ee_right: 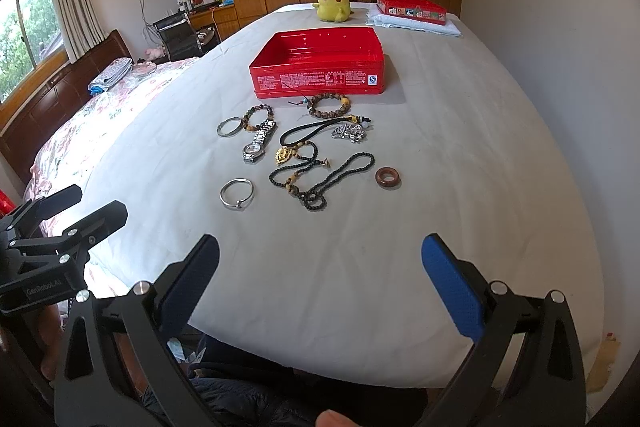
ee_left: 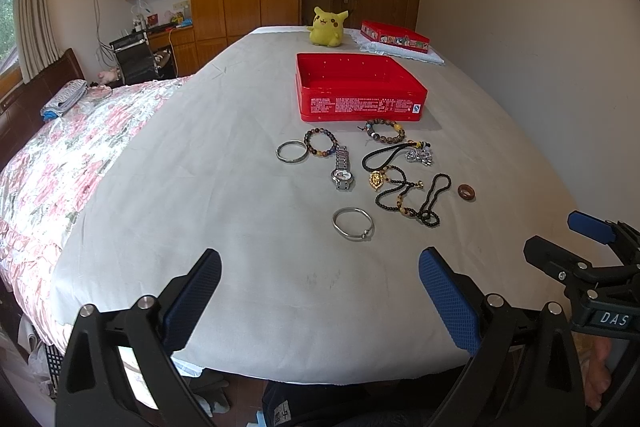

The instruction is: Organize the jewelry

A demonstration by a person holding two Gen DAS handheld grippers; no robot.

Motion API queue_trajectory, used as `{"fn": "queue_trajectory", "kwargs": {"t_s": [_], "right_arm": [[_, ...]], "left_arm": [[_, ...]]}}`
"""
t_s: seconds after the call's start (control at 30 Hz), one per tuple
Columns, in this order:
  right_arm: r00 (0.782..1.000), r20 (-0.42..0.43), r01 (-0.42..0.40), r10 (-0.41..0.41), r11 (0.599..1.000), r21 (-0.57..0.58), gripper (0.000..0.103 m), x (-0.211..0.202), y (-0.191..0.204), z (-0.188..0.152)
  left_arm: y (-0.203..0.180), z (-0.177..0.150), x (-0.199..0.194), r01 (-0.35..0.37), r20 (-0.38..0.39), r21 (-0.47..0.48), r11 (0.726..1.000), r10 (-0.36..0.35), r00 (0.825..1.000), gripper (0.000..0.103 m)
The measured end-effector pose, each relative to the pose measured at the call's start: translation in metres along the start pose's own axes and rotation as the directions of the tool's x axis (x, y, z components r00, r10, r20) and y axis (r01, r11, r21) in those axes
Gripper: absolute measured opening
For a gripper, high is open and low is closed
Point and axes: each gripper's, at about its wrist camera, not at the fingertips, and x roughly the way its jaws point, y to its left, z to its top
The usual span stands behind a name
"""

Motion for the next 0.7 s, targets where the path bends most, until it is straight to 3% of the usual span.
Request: {"fn": "queue_trajectory", "kwargs": {"t_s": [0.7], "right_arm": [[1.0, 0.01, 0.008, -0.008, 1.0, -0.005, 0.1, 0.0017, -0.0016, 0.0008]], "left_arm": [[-0.0062, 0.001, 0.0013, -0.014, 0.008, 0.016, 1.0, 0.014, 1.0, 0.099]]}}
